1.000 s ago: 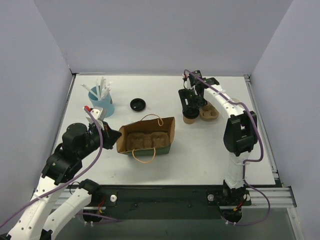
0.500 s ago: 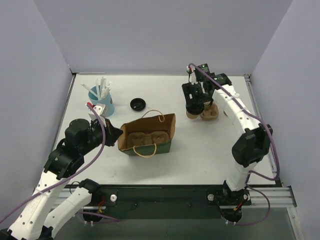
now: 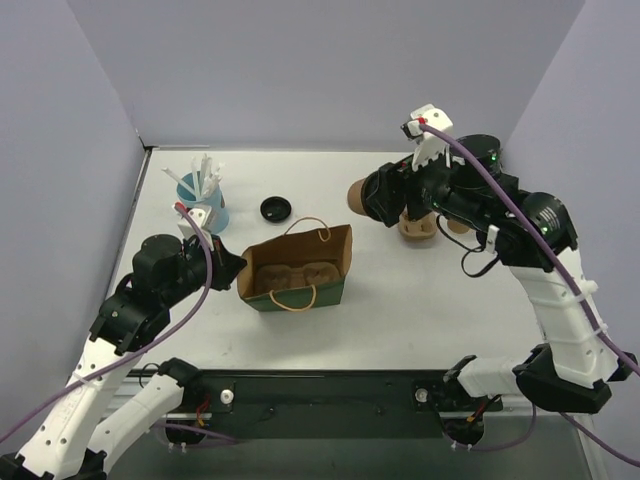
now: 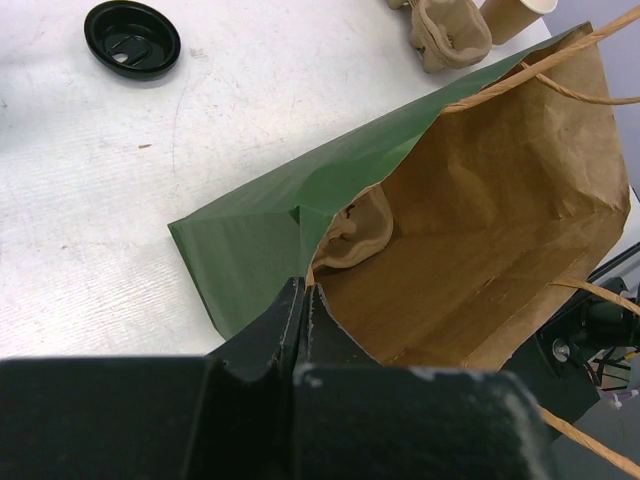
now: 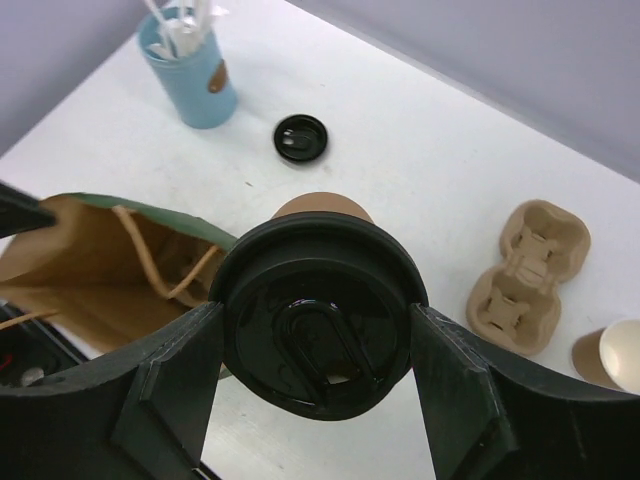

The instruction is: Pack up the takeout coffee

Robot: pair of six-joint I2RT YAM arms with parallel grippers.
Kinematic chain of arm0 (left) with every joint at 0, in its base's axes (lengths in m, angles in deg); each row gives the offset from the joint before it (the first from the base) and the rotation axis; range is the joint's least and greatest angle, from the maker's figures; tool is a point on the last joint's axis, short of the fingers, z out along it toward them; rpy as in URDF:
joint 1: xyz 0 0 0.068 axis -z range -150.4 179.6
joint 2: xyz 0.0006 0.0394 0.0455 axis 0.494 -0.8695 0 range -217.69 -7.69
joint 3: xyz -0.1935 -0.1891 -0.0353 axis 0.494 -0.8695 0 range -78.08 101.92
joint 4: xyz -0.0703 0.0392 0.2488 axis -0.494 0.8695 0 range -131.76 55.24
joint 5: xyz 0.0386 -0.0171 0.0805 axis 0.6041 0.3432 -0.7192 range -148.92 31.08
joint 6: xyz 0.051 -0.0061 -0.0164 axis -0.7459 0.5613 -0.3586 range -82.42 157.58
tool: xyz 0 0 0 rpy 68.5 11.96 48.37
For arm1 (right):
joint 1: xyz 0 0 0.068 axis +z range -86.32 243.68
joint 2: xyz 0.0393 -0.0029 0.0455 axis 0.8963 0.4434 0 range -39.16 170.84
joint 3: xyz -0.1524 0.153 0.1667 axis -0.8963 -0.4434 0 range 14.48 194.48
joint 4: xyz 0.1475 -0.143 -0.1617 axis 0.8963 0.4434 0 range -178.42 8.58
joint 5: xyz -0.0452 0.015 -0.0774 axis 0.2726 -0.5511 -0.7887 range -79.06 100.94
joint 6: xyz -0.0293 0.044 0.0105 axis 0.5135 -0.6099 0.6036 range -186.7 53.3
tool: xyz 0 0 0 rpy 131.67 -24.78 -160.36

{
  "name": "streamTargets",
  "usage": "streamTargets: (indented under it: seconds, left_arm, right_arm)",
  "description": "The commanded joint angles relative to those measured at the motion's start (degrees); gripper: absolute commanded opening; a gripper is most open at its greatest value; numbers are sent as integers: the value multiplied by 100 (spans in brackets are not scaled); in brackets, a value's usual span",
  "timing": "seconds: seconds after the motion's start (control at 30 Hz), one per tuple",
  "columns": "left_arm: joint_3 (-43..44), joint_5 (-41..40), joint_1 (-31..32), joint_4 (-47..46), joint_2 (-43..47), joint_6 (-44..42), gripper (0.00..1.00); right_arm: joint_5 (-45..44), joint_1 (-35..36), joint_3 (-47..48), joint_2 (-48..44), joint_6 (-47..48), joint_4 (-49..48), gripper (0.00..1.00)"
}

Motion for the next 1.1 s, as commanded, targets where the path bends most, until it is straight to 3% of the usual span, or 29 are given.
streamTargets:
  seconds: [0.0, 0.33, 0.53, 0.7, 1.07]
  left_arm:
    - [236, 18, 22, -103, -31, 14, 0]
    - [166, 291, 22, -243, -57, -74, 0]
    - [-79, 422, 13, -656, 267, -311, 0]
    - [-27, 781, 13, -937, 329, -663, 0]
    - [-581, 1143, 13, -1333, 690, -372, 0]
  right_arm:
    - [144, 716, 167, -349, 29, -24, 41]
    - [-584, 2765, 342, -131, 854, -640, 41]
    - [-515, 3223, 344, 449, 1442, -640, 41]
    - [-788, 3435, -411, 468, 1558, -596, 41]
    - [-1816, 3839, -1747, 819, 2656, -605, 38]
